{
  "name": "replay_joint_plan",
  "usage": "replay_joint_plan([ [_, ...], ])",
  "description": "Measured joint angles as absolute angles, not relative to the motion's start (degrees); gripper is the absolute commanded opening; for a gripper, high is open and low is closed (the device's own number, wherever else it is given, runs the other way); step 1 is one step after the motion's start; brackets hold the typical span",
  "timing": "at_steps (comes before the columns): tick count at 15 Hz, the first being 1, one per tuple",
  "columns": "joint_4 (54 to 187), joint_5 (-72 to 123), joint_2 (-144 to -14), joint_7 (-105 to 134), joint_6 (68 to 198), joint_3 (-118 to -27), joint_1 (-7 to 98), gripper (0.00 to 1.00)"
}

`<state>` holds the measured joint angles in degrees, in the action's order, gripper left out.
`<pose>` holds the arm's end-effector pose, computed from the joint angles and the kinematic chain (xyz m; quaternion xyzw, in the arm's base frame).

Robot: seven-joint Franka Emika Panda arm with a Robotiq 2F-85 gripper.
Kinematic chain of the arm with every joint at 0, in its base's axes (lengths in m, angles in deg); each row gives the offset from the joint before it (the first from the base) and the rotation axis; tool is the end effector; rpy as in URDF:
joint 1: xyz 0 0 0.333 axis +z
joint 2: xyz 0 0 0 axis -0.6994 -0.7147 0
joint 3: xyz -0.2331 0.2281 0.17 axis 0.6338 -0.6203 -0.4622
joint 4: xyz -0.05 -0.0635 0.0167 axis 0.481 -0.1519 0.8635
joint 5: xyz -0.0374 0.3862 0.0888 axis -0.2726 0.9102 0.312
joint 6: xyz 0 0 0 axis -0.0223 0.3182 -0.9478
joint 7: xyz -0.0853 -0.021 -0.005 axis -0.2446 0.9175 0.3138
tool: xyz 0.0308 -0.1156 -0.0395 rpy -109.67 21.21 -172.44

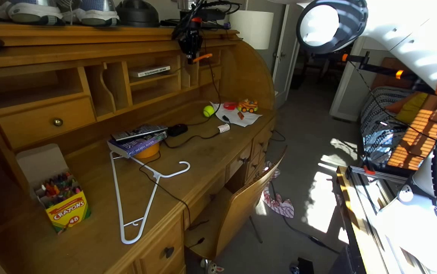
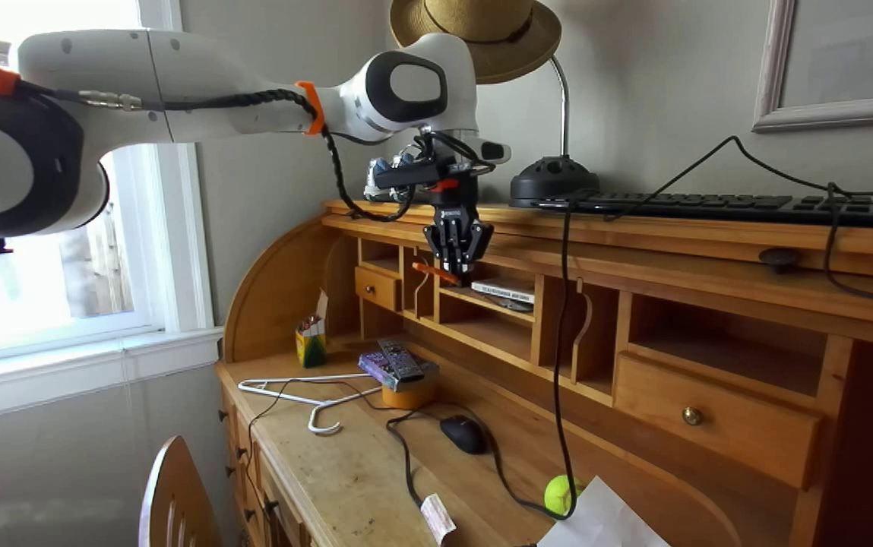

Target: Use the spatula to place the white book on the desktop.

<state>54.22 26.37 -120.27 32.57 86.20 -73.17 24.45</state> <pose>0.7709 -0.3074 0.4644 0.9956 -0.0722 0.0195 0.0556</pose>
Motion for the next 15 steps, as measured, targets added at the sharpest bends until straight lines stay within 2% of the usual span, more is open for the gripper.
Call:
replay_joint_plan([
  [11, 54.2, 26.6, -123.1, 35.0, 98.3, -74.1, 23.4, 0.05],
  [15, 54.2, 26.6, -123.4, 35.9, 99.0, -74.2, 23.1, 0.05],
])
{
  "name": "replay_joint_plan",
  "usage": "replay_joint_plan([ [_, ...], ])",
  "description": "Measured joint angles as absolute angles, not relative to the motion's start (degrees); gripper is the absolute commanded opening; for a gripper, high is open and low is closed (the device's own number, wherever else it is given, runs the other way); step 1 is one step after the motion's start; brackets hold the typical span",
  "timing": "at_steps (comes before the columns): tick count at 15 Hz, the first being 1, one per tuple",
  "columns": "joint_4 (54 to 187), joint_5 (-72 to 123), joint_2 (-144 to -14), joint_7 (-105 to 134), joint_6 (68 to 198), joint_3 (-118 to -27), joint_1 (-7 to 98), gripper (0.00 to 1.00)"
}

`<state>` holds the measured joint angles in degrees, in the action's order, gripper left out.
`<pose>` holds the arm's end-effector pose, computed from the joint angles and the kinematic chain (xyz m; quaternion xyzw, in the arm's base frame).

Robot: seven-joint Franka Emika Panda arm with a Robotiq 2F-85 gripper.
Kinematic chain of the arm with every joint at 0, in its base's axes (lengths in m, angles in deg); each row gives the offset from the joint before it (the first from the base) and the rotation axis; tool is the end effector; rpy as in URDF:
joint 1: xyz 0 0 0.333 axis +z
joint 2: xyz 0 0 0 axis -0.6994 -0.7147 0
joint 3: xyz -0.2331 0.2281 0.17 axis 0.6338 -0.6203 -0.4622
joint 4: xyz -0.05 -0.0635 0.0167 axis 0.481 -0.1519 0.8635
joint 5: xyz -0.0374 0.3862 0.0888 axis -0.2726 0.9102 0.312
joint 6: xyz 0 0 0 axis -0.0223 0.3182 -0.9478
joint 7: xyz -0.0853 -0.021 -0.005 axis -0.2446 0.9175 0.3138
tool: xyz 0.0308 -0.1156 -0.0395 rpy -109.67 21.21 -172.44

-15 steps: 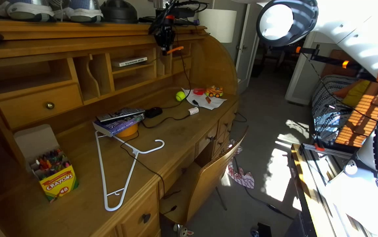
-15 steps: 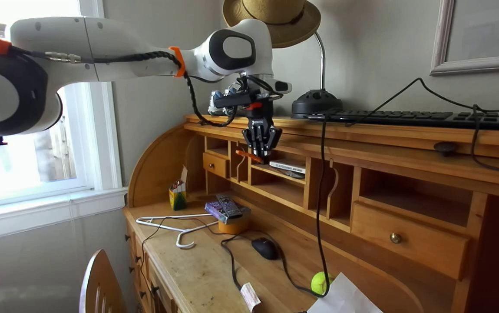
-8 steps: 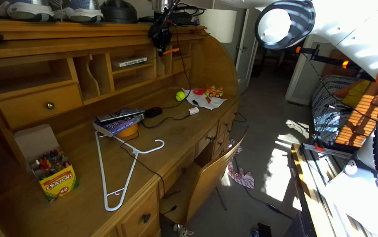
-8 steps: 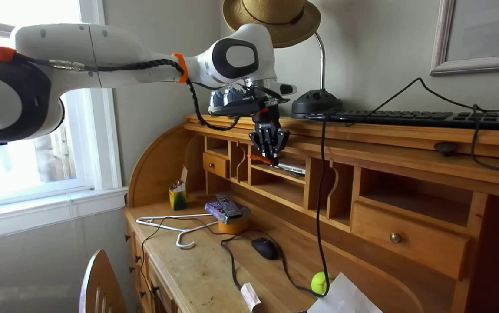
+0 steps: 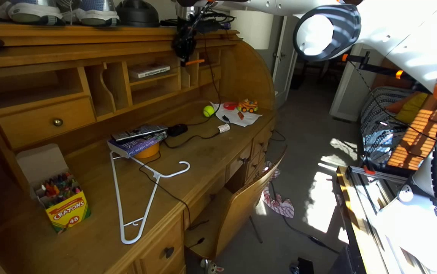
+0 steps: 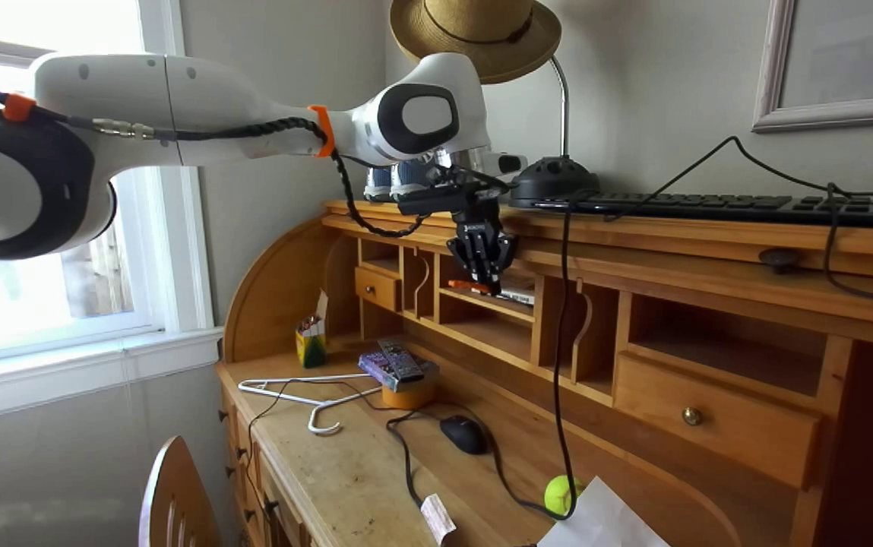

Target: Use the spatula to place the white book on the desktop.

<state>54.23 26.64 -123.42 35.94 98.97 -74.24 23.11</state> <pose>0.7958 -0.3295 0.4410 0.9912 -0.0443 0.0992 0.0753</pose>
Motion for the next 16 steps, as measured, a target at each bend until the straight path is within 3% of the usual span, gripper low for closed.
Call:
replay_joint_plan([
  [16, 54.3, 29.6, -126.2, 52.5, 100.2, -78.0, 17.6, 0.05],
])
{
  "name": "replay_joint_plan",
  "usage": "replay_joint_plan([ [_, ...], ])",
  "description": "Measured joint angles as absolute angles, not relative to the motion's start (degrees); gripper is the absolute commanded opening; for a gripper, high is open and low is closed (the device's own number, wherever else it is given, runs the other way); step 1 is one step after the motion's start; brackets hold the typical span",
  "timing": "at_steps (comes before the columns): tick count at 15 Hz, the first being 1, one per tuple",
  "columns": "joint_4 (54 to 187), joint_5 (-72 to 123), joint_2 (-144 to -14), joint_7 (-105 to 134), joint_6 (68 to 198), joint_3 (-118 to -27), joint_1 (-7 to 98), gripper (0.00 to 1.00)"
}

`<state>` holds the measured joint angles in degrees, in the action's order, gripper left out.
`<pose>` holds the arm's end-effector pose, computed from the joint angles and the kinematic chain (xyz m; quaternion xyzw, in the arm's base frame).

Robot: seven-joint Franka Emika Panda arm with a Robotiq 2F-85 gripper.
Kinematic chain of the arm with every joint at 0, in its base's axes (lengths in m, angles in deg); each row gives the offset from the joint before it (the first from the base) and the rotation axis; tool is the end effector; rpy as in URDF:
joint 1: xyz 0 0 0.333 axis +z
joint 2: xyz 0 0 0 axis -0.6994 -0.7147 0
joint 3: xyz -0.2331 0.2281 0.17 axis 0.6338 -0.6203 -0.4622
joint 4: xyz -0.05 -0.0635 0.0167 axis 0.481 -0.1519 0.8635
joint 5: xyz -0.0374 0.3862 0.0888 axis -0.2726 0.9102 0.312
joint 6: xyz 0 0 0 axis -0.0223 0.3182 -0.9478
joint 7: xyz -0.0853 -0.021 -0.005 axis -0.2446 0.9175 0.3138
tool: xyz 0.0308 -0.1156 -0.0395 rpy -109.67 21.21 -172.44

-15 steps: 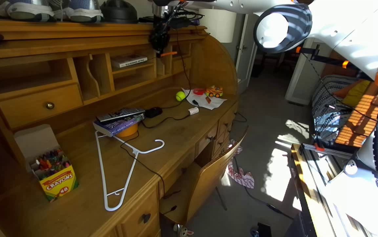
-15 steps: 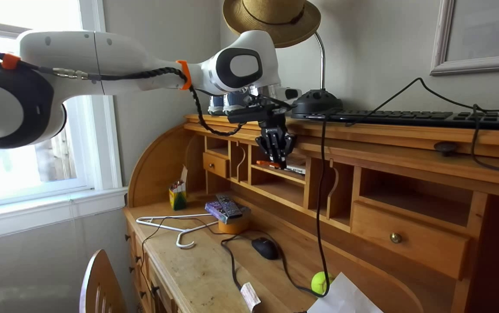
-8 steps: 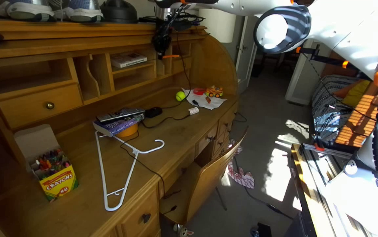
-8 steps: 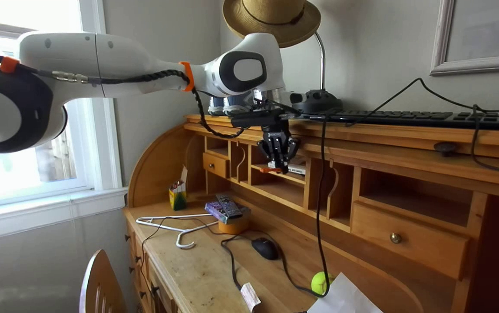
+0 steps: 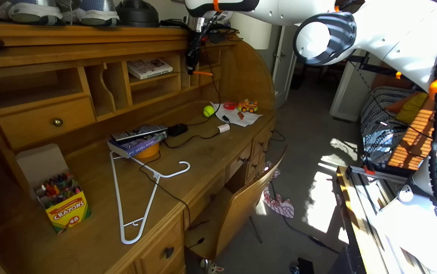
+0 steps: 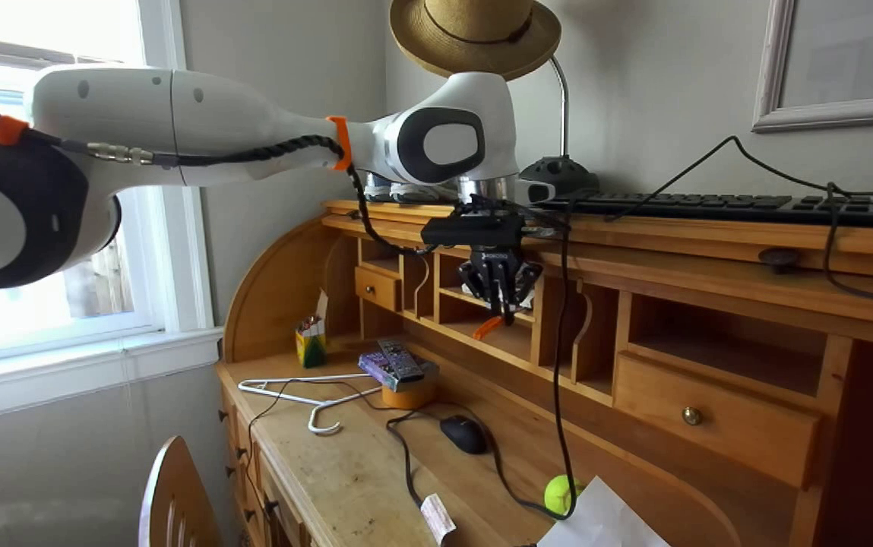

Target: Use the spatula to place the white book on the desktop.

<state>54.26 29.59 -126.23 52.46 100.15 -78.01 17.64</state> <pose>0.7787 -0.3828 0.4003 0.9925 0.0616 0.0990 0.0371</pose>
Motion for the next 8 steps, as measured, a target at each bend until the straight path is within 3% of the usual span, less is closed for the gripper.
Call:
replay_joint_plan([
  [8, 54.3, 29.9, -126.7, 64.6, 100.2, -78.3, 14.9, 0.05],
])
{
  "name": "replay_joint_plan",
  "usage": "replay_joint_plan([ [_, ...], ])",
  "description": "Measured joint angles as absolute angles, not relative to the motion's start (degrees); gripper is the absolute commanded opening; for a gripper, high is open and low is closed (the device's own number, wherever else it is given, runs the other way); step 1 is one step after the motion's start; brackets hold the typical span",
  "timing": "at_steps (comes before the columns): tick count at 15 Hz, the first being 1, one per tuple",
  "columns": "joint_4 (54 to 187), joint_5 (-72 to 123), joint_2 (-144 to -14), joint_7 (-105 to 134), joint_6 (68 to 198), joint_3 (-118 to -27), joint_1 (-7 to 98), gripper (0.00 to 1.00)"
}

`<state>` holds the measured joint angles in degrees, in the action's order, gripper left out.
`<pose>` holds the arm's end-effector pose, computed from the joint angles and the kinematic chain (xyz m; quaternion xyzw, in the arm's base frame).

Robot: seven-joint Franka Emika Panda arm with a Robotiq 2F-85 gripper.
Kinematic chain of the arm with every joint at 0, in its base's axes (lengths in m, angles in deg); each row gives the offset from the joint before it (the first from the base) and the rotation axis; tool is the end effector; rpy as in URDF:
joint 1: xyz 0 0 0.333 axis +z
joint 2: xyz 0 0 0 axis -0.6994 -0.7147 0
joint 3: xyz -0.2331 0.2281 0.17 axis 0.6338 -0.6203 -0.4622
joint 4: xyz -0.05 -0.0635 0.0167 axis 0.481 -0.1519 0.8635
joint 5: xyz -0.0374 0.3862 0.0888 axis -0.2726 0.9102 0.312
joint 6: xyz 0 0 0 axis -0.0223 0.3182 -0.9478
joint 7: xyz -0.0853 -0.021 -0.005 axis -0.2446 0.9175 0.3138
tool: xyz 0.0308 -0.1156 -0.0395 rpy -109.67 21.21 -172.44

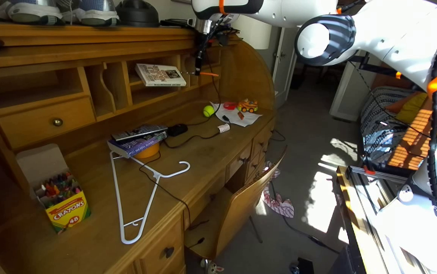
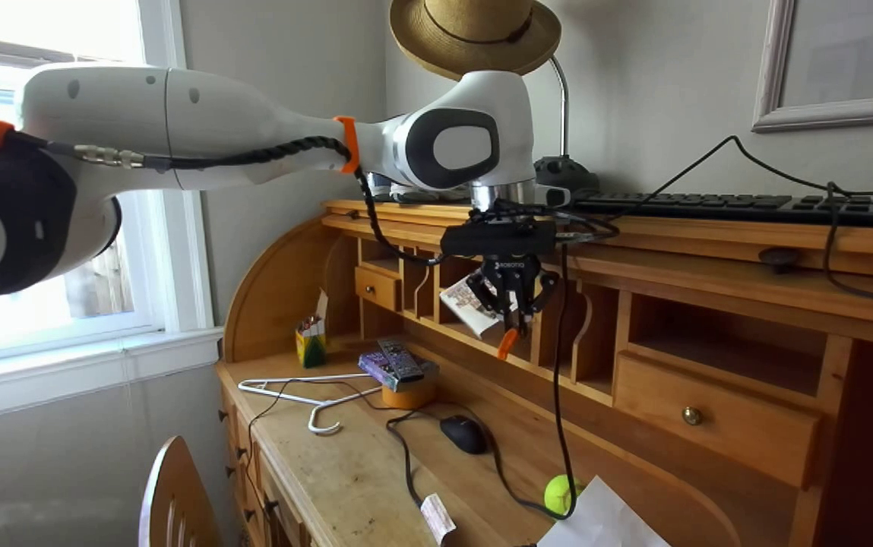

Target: Use the spatula to place the white book on the desktop.

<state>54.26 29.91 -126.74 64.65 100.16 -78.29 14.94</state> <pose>0.7614 -0.4175 0.3927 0.9843 0.1440 0.0930 0.0429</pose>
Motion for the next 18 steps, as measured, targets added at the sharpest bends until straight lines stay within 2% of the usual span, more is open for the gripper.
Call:
replay_joint_plan([
  [11, 54.2, 29.9, -126.9, 70.5, 100.2, -77.9, 13.8, 0.05],
  [18, 54.1, 29.8, -126.8, 88.5, 100.2, -77.9, 12.8, 0.05],
])
